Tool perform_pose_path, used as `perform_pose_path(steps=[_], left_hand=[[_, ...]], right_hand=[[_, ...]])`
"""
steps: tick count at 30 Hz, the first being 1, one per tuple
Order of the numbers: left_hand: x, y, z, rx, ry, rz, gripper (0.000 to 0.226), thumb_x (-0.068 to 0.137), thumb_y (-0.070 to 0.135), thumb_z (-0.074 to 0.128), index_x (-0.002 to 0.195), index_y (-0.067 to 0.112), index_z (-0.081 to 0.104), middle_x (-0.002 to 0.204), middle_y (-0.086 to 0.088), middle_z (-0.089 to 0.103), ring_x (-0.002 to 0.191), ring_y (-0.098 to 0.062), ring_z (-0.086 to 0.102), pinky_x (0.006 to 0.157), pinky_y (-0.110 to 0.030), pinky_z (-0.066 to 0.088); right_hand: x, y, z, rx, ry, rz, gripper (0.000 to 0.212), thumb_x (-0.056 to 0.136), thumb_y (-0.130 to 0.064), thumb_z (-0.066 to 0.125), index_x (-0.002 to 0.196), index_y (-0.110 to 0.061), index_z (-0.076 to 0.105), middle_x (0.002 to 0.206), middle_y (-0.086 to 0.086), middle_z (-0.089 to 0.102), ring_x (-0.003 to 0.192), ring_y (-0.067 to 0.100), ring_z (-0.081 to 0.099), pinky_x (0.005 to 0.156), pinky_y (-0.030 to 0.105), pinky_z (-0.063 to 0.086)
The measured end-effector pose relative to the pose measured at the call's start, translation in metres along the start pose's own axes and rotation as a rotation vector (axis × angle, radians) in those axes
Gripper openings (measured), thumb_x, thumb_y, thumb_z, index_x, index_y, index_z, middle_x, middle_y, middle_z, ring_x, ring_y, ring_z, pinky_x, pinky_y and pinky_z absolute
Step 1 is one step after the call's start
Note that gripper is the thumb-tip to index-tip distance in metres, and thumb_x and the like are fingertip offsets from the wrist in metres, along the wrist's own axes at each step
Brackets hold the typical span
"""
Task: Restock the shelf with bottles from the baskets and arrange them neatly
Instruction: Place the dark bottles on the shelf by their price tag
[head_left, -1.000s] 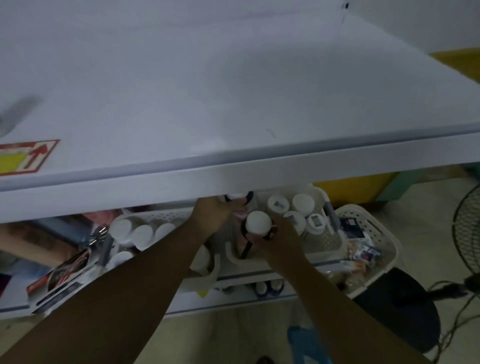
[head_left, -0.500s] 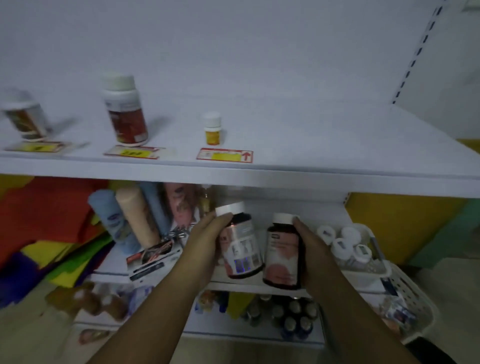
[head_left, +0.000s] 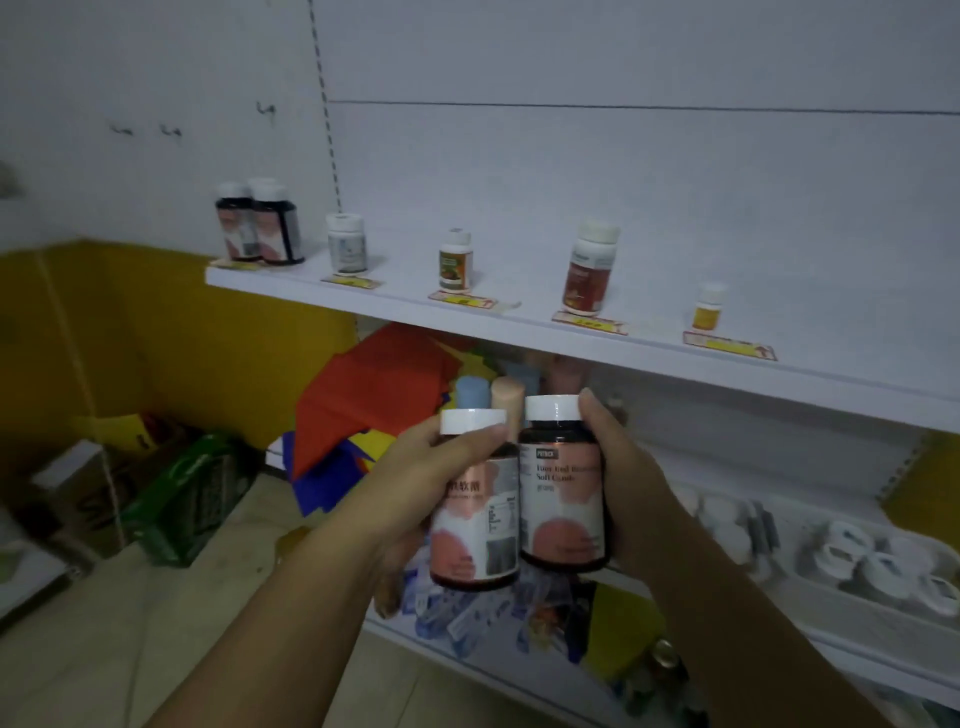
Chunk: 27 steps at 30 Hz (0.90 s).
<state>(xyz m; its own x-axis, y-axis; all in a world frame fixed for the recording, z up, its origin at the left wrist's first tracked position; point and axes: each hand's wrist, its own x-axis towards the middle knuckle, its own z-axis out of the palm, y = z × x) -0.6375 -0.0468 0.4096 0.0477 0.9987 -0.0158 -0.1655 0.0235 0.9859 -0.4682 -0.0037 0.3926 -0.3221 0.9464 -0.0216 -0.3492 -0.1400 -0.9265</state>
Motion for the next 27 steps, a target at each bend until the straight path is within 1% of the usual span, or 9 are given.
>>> perform_pose_path(steps=[4, 6, 9, 14, 16, 19, 22, 24, 27], left_hand=[[-0.014, 0.024, -0.038, 0.163, 0.137, 0.035, 0.041, 0.079, 0.054, 0.06, 0.102, 0.021, 0.067, 0.092, -0.006, 0.077, 0.084, -0.022, 0.073, 0.07, -0.035, 0.06], [-0.015, 0.032, -0.055, 0.196, 0.175, 0.014, 0.05, 0.081, 0.062, 0.052, 0.108, 0.022, 0.064, 0.098, -0.007, 0.075, 0.091, -0.024, 0.072, 0.084, -0.044, 0.056], [-0.012, 0.045, -0.078, 0.151, 0.19, -0.007, 0.05, 0.084, 0.061, 0.048, 0.111, 0.022, 0.063, 0.103, -0.006, 0.074, 0.097, -0.024, 0.07, 0.091, -0.047, 0.052], [0.009, 0.063, -0.117, 0.185, 0.205, 0.025, 0.055, 0.072, 0.06, 0.056, 0.105, 0.017, 0.066, 0.095, -0.004, 0.076, 0.088, -0.019, 0.072, 0.077, -0.036, 0.056], [0.023, 0.073, -0.136, 0.16, 0.246, 0.045, 0.055, 0.065, 0.054, 0.063, 0.102, 0.014, 0.067, 0.092, -0.008, 0.076, 0.085, -0.023, 0.072, 0.067, -0.032, 0.057], [0.048, 0.094, -0.164, 0.206, 0.279, 0.067, 0.046, 0.063, 0.047, 0.068, 0.097, 0.016, 0.07, 0.093, -0.009, 0.075, 0.09, -0.027, 0.069, 0.069, -0.036, 0.055], [0.072, 0.12, -0.186, 0.288, 0.301, 0.099, 0.042, 0.064, 0.048, 0.067, 0.093, 0.018, 0.071, 0.092, -0.006, 0.076, 0.089, -0.025, 0.071, 0.071, -0.034, 0.054], [0.085, 0.139, -0.197, 0.362, 0.326, 0.135, 0.044, 0.066, 0.05, 0.062, 0.096, 0.019, 0.07, 0.088, -0.002, 0.077, 0.083, -0.018, 0.073, 0.063, -0.025, 0.055], [0.105, 0.164, -0.221, 0.477, 0.366, 0.231, 0.043, 0.062, 0.053, 0.061, 0.092, 0.023, 0.068, 0.079, 0.007, 0.076, 0.073, -0.009, 0.072, 0.06, -0.021, 0.051]], right_hand=[[0.008, 0.006, 0.046, -0.143, -0.079, -0.066, 0.07, 0.057, -0.068, 0.07, 0.108, -0.021, 0.066, 0.104, 0.013, 0.073, 0.095, 0.031, 0.07, 0.086, 0.049, 0.054], [0.017, 0.007, 0.062, -0.202, -0.098, -0.085, 0.061, 0.058, -0.069, 0.069, 0.102, -0.026, 0.069, 0.101, 0.011, 0.074, 0.094, 0.03, 0.07, 0.089, 0.053, 0.052], [0.036, 0.007, 0.082, -0.247, -0.13, -0.1, 0.048, 0.065, -0.064, 0.065, 0.097, -0.029, 0.07, 0.1, 0.01, 0.074, 0.093, 0.03, 0.07, 0.091, 0.057, 0.05], [0.087, 0.006, 0.111, -0.211, -0.211, -0.122, 0.043, 0.071, -0.059, 0.065, 0.101, -0.029, 0.069, 0.104, 0.008, 0.073, 0.097, 0.028, 0.07, 0.09, 0.055, 0.051], [0.111, 0.007, 0.126, -0.19, -0.228, -0.112, 0.051, 0.063, -0.065, 0.07, 0.1, -0.03, 0.07, 0.103, 0.005, 0.074, 0.096, 0.026, 0.07, 0.09, 0.054, 0.051], [0.151, 0.003, 0.149, -0.183, -0.261, -0.131, 0.07, 0.048, -0.07, 0.073, 0.103, -0.028, 0.068, 0.102, 0.003, 0.074, 0.095, 0.024, 0.071, 0.088, 0.051, 0.053], [0.188, -0.008, 0.172, -0.137, -0.31, -0.166, 0.066, 0.053, -0.062, 0.071, 0.108, -0.027, 0.065, 0.102, 0.003, 0.074, 0.096, 0.024, 0.07, 0.085, 0.049, 0.054], [0.21, -0.019, 0.187, -0.128, -0.344, -0.207, 0.062, 0.057, -0.058, 0.07, 0.11, -0.026, 0.064, 0.103, 0.005, 0.074, 0.097, 0.025, 0.07, 0.084, 0.047, 0.054], [0.238, -0.043, 0.209, -0.217, -0.395, -0.31, 0.049, 0.059, -0.06, 0.068, 0.097, -0.029, 0.067, 0.094, 0.002, 0.075, 0.087, 0.021, 0.072, 0.072, 0.041, 0.056]])
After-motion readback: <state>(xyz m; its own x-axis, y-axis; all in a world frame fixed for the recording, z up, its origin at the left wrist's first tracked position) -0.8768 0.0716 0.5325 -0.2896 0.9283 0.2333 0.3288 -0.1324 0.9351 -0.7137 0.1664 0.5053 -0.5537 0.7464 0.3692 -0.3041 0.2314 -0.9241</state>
